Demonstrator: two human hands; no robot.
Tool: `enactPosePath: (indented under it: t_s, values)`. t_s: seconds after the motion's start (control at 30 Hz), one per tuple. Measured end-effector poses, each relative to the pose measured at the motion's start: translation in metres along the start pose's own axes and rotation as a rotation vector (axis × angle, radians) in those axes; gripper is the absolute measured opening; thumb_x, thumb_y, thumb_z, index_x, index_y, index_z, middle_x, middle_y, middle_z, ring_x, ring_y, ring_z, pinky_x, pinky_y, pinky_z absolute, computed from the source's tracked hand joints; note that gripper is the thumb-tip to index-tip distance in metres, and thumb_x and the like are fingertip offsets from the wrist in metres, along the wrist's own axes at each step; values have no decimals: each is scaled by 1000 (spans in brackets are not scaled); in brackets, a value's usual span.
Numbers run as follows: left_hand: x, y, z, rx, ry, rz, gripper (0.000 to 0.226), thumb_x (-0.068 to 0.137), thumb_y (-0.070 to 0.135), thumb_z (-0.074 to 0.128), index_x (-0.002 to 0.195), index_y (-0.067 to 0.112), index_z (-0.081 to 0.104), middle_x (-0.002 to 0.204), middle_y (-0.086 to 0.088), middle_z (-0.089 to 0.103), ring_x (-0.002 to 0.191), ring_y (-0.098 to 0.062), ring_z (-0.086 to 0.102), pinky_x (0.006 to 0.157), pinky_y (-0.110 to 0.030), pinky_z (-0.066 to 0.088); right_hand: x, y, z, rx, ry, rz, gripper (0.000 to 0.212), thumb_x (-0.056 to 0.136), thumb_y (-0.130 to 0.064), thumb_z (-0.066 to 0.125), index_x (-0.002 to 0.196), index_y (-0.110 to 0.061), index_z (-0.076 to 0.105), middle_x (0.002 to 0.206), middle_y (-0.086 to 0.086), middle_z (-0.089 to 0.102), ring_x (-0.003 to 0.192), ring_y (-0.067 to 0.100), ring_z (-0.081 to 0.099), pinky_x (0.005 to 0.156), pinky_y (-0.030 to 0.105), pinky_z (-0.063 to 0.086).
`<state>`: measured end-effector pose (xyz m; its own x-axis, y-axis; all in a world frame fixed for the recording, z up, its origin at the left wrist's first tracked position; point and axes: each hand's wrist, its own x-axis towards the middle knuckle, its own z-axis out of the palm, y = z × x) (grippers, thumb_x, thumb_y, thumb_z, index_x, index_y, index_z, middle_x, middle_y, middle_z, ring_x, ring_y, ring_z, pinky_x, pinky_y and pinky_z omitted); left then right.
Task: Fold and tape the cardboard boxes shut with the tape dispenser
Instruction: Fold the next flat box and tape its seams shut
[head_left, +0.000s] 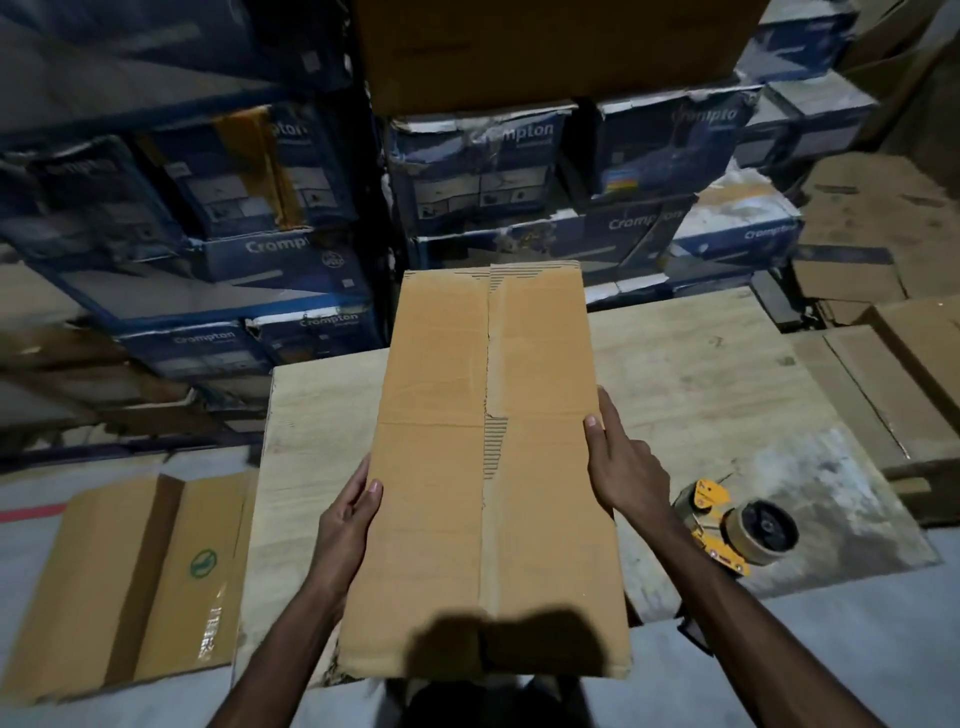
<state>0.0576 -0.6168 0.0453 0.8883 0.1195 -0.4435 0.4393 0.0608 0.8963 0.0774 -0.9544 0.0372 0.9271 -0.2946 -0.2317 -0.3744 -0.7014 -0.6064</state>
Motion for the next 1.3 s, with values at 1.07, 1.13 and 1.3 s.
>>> enactPosePath:
  t_s: [1.07, 1.13, 1.3]
  values:
    - [108, 74, -10, 952, 432, 452, 62, 97, 53, 63, 144, 17, 48, 145, -10, 52, 136, -33, 45, 113, -60, 33, 1, 1, -23, -391, 93, -105, 70, 100, -76, 18, 161, -41, 14, 172, 5, 15, 155, 37, 17, 119, 67, 13]
    - [145, 86, -31, 1074, 374, 409, 76, 94, 70, 51, 148, 17, 43, 153, -13, 45, 141, -36, 40, 113, -67, 32, -15, 7, -20, -376, 112, -43, 72, 97, -80, 17, 161, -48, 8, 174, 0, 1, 158, 36, 2, 120, 69, 4]
    - [183, 88, -59, 1095, 305, 347, 102, 86, 91, 31, 155, 15, 37, 152, -21, 45, 137, -44, 41, 110, -62, 37, -19, 9, -16, -263, 230, -29, 74, 93, -85, 23, 158, -52, 22, 173, -4, 12, 158, 31, 6, 118, 66, 26]
